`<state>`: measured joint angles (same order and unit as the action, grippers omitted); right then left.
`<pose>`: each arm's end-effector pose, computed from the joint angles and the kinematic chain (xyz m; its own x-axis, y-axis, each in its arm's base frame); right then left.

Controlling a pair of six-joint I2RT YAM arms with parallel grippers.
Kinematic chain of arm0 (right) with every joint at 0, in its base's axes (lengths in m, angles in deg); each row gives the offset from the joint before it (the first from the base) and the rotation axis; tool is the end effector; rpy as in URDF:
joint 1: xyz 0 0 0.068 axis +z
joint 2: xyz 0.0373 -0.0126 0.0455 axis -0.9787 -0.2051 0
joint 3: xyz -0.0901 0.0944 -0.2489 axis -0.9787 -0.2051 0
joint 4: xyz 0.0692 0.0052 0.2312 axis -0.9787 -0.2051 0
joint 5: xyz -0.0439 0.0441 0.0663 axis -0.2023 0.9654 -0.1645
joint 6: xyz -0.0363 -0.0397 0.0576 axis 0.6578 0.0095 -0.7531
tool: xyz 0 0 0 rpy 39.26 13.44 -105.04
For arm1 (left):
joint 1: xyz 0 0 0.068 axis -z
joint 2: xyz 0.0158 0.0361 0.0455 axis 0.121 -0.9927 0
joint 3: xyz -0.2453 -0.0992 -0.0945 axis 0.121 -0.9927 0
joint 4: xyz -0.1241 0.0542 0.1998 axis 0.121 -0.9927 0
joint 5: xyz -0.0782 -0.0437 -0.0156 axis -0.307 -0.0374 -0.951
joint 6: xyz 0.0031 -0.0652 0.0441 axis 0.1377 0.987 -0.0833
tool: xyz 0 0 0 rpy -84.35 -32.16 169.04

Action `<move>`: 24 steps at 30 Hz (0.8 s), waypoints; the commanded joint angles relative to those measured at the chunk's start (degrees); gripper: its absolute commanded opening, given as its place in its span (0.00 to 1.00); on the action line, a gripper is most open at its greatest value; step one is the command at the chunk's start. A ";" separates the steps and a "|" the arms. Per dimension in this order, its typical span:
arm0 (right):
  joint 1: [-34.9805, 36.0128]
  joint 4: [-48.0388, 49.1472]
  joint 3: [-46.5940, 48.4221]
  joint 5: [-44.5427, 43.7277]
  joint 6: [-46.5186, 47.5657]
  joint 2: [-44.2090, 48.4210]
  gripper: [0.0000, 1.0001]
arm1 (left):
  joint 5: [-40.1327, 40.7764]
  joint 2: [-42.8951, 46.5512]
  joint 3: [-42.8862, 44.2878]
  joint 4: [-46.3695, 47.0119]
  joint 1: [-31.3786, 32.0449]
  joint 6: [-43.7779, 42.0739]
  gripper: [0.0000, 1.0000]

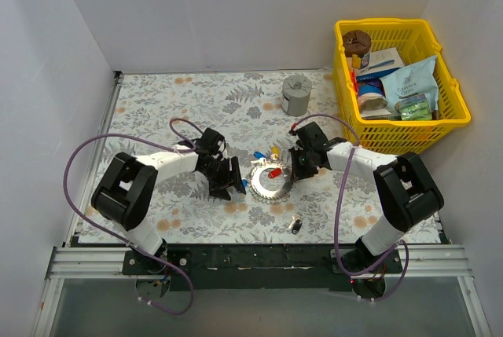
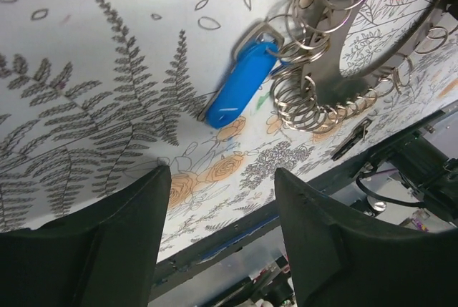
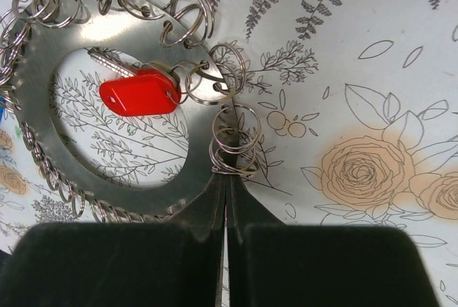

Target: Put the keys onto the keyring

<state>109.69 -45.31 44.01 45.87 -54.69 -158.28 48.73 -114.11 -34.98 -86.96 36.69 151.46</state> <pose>0.2594 0.1669 0.1600 -0.8844 -0.1523 -0.4411 -0.2828 0.9269 0.2469 0.2268 -0.1632 0.1440 -0.7318 -0.5908 0.3398 -0.6815 0.6343 -0.3650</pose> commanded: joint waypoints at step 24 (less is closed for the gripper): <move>7.41 -1.73 -1.62 11.93 -4.99 8.18 0.01 | 0.41 -17.62 26.21 -5.11 -0.38 -7.71 0.60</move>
<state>116.86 -46.78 39.27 56.87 -59.22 -152.65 46.72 -131.12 -13.16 -90.02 36.66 146.45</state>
